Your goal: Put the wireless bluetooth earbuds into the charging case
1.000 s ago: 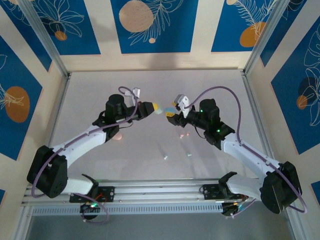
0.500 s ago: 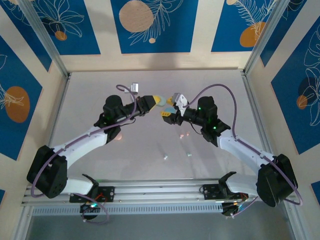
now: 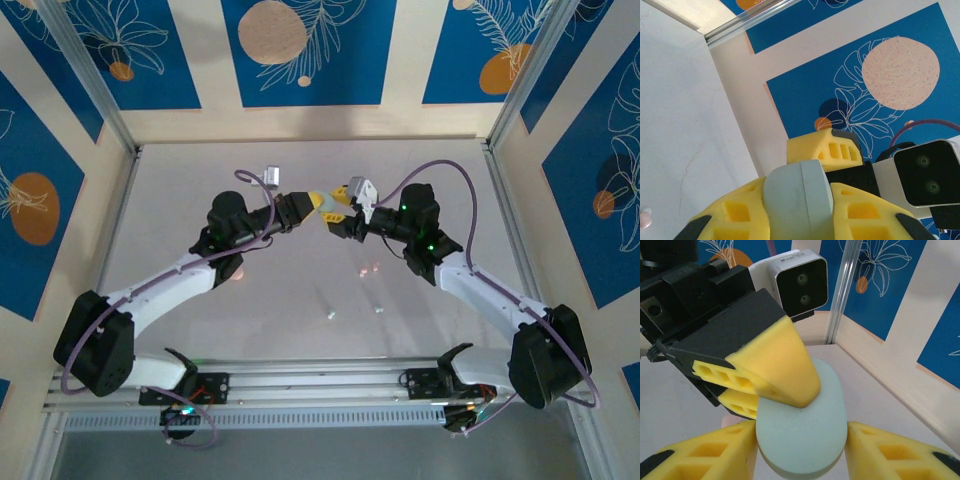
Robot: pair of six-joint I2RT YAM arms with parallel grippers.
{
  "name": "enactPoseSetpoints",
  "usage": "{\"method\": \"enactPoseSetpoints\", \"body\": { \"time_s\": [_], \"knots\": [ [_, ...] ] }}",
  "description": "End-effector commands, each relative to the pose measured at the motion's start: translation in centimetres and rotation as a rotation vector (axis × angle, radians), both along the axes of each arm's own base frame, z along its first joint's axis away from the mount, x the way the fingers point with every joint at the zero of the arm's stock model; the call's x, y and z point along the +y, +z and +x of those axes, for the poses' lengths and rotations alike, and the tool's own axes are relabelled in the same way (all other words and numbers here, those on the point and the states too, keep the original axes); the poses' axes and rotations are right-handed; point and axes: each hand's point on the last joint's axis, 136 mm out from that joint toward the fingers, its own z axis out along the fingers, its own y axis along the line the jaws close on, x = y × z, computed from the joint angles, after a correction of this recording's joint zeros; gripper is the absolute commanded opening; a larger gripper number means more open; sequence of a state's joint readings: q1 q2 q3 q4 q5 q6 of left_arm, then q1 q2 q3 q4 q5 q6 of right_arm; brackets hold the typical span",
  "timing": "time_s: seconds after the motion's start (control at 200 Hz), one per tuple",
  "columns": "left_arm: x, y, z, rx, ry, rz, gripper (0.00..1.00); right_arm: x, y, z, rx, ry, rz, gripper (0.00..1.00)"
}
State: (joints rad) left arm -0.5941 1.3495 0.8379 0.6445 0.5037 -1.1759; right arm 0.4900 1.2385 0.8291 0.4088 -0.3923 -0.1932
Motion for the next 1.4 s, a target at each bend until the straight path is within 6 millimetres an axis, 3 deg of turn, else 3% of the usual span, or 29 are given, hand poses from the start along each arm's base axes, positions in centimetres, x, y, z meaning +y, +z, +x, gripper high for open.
{"method": "enactPoseSetpoints", "body": {
  "time_s": [0.0,0.095,0.31,0.525,0.645,0.735,0.79,0.955,1.066,1.201,1.396],
  "knots": [
    [-0.9,2.2,-1.0,-0.077,-0.056,-0.027,0.08,0.0,1.7,0.3,-0.042,0.013,0.016,0.46],
    [-1.0,2.4,-1.1,-0.082,-0.066,-0.029,0.09,-0.1,1.8,0.2,-0.044,0.021,0.015,0.43],
    [-1.5,2.9,-1.5,-0.099,-0.099,-0.037,0.1,-0.1,1.7,0.1,-0.048,0.036,-0.004,0.48],
    [-1.6,3.2,-1.8,-0.109,-0.114,-0.046,0.12,-0.3,1.9,0.2,-0.045,0.041,-0.002,0.41],
    [-1.7,3.6,-2.1,-0.134,-0.125,-0.047,0.23,-0.4,1.9,0.1,-0.025,0.053,0.002,0.37],
    [-1.5,4.0,-2.5,-0.184,-0.129,-0.025,0.45,-0.6,2.2,-0.4,0.006,0.094,0.023,0.36],
    [-1.3,4.0,-2.7,-0.234,-0.116,0.022,0.58,-0.7,2.5,-0.8,0.04,0.124,0.036,0.36],
    [0.2,2.8,-3.7,-0.513,-0.083,0.265,0.75,-1.1,3.0,-2.1,0.139,0.219,0.063,0.35],
    [1.1,3.1,-5.1,-0.768,-0.087,0.365,0.83,-1.3,3.4,-3.0,0.183,0.285,0.075,0.35],
    [1.6,2.7,-6.4,-1.032,-0.101,0.454,0.8,-1.3,4.1,-4.4,0.209,0.366,0.083,0.35],
    [0.9,2.5,-6.4,-1.074,-0.156,0.454,0.76,-1.2,4.7,-5.5,0.207,0.422,0.081,0.34]
  ]
}}
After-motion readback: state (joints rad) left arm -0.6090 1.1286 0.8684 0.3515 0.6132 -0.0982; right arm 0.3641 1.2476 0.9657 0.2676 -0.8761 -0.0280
